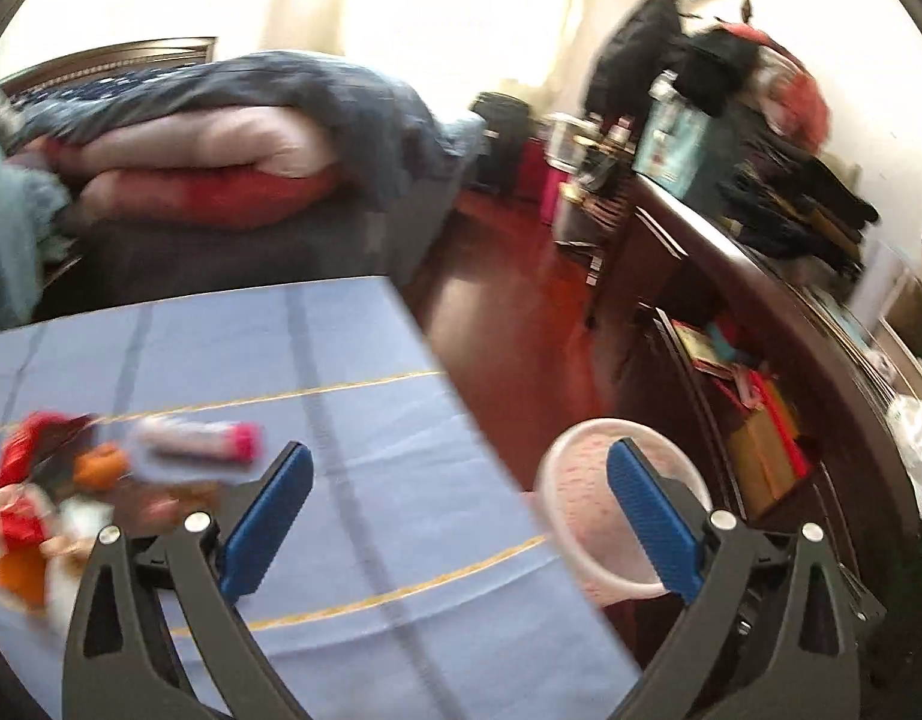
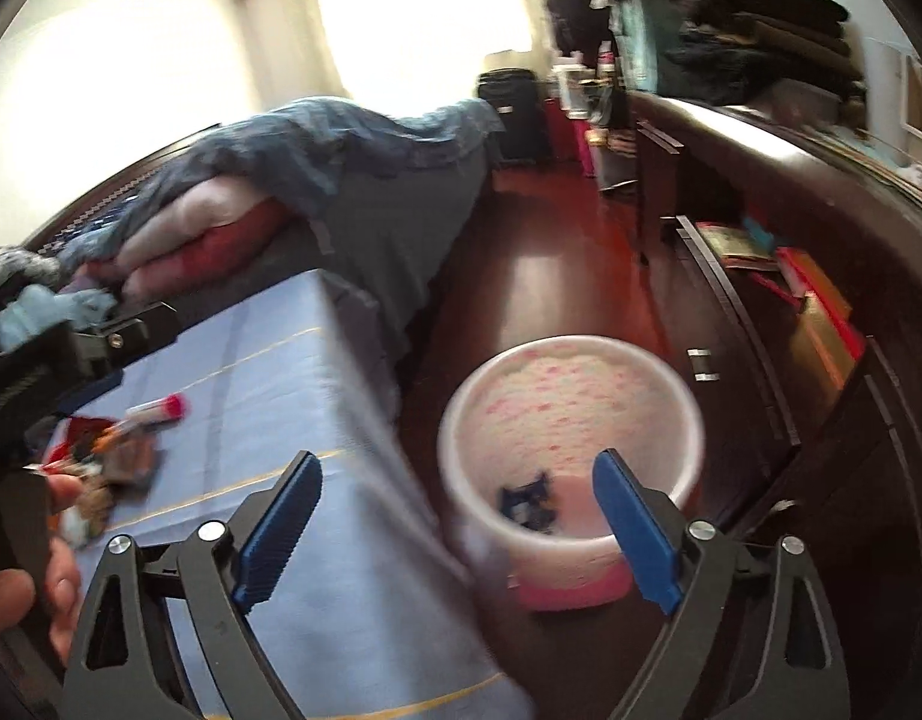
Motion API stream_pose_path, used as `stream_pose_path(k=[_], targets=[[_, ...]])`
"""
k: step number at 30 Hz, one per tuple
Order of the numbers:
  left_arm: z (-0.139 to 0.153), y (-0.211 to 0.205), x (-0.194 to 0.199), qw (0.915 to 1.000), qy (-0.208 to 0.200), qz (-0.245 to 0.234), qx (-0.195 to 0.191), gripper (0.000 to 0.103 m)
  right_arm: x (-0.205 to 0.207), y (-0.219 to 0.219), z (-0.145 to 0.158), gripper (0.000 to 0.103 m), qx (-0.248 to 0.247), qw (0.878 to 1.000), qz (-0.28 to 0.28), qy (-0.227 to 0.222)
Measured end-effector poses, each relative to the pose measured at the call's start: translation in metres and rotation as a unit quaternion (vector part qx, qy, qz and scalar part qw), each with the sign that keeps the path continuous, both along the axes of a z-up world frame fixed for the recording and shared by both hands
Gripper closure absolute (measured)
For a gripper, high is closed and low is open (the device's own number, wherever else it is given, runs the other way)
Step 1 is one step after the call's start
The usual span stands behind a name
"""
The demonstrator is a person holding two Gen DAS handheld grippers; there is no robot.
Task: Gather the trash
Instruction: 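Grasp the red wrapper with the left tool while the right tool grasps the brown paper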
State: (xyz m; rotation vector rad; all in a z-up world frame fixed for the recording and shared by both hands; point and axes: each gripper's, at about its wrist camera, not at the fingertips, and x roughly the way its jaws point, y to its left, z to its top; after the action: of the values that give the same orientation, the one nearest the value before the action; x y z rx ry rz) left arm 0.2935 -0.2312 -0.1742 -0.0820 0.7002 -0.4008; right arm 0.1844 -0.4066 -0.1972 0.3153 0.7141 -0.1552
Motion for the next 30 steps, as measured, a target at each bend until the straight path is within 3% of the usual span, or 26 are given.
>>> stream_pose_path(k=[6,10,13,18,22,26,28,30], targets=[[0.009,0.082,-0.008,0.9942,-0.02,0.094,0.048,0.004,0.004,0.048,0.008,0.01,0.01,0.998,0.059,0.002],[0.013,0.133,0.006,0.9816,-0.014,0.154,0.112,0.004,0.008,0.078,0.015,0.01,0.006,0.996,0.094,0.0],[0.005,0.159,0.033,0.9704,0.025,0.16,0.179,0.004,0.012,0.098,0.018,0.01,0.006,0.993,0.118,0.0],[-0.019,0.177,0.073,0.9582,0.072,0.137,0.24,0.004,0.019,0.127,0.019,0.01,0.005,0.989,0.145,-0.001],[-0.042,0.184,0.101,0.9549,0.101,0.125,0.25,0.004,0.033,0.15,0.016,0.01,-0.005,0.986,0.164,0.004],[-0.053,0.19,0.111,0.9604,0.105,0.112,0.232,0.006,0.05,0.171,0.012,0.01,-0.017,0.984,0.179,0.006],[-0.057,0.194,0.113,0.9653,0.105,0.105,0.215,0.02,0.06,0.18,0.01,0.01,-0.022,0.983,0.183,0.006],[-0.059,0.199,0.115,0.9687,0.108,0.104,0.198,0.043,0.07,0.188,0.008,0.01,-0.026,0.982,0.188,0.008]])
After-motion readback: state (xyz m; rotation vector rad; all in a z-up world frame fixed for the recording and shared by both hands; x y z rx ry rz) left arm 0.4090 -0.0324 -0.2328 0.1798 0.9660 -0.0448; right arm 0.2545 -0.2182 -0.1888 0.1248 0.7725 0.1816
